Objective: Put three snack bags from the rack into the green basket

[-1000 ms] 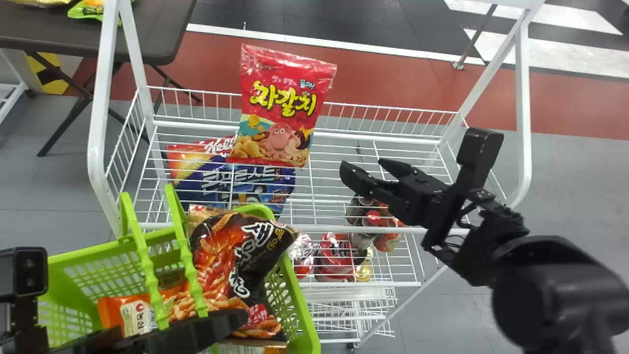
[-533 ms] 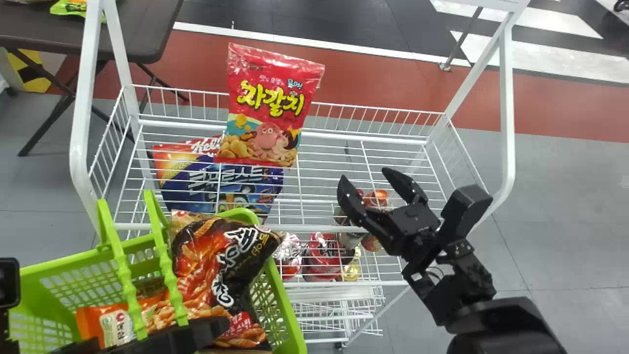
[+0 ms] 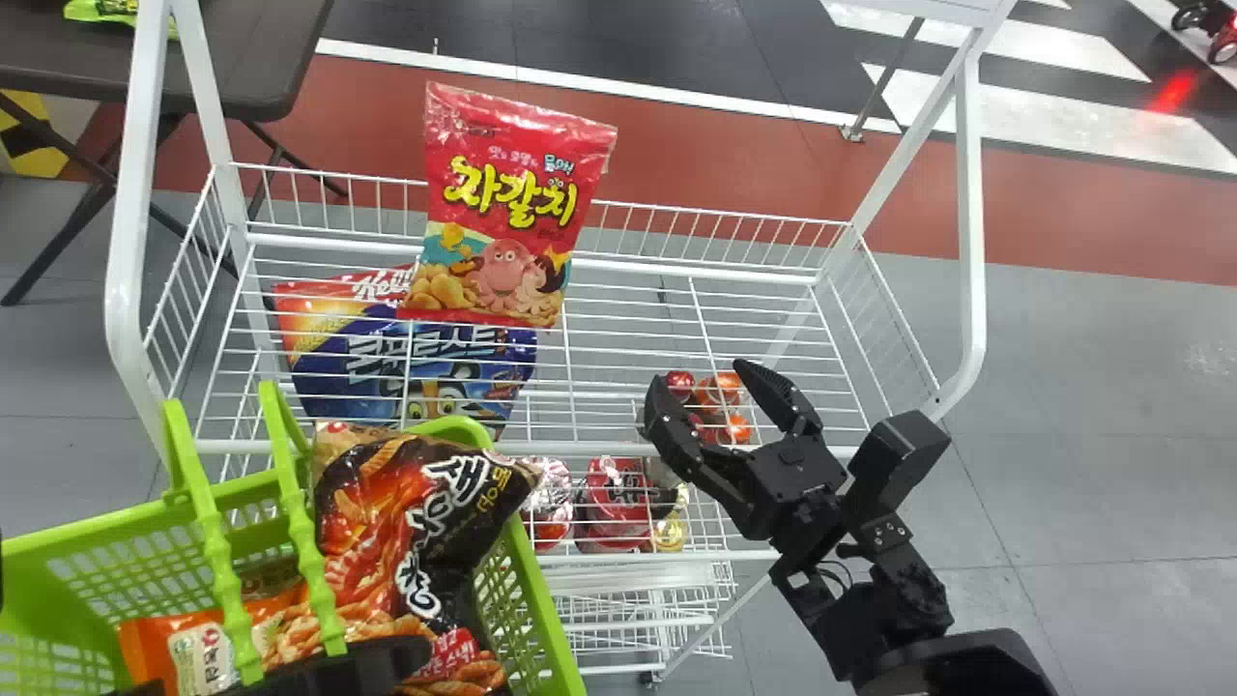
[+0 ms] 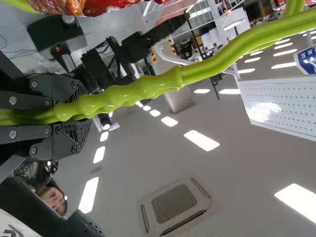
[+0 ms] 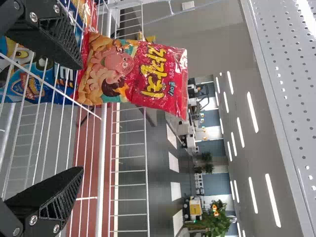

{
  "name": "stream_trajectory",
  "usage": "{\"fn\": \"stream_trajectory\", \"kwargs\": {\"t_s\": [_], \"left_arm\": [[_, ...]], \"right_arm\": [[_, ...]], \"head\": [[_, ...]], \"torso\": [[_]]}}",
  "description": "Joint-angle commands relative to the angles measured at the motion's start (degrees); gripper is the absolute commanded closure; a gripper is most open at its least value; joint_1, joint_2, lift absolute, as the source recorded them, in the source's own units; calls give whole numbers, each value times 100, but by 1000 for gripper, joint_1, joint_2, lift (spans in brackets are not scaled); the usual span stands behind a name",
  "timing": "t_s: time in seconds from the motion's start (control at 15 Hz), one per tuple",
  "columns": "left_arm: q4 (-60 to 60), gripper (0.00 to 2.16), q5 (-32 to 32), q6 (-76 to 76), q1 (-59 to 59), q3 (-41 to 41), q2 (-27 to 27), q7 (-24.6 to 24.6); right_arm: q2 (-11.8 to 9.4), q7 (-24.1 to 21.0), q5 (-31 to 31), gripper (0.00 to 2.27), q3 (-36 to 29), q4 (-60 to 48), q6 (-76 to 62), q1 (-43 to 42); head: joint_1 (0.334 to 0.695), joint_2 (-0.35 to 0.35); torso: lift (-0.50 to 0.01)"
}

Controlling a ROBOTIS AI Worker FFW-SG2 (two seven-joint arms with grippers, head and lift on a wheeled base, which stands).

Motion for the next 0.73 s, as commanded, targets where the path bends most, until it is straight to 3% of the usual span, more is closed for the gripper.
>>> {"fn": "stream_trajectory", "kwargs": {"t_s": [0.0,0.67], "left_arm": [[-3,2148,1,12,2,-7,-15,0],[-3,2148,10,64,-77,-25,-15,9]], "right_arm": [[2,-22,0,87,-20,-49,-5,93],[28,-128,26,87,-20,-137,-5,181]], "head": [[695,-283],[695,-296]], "torso": [[0],[0]]}}
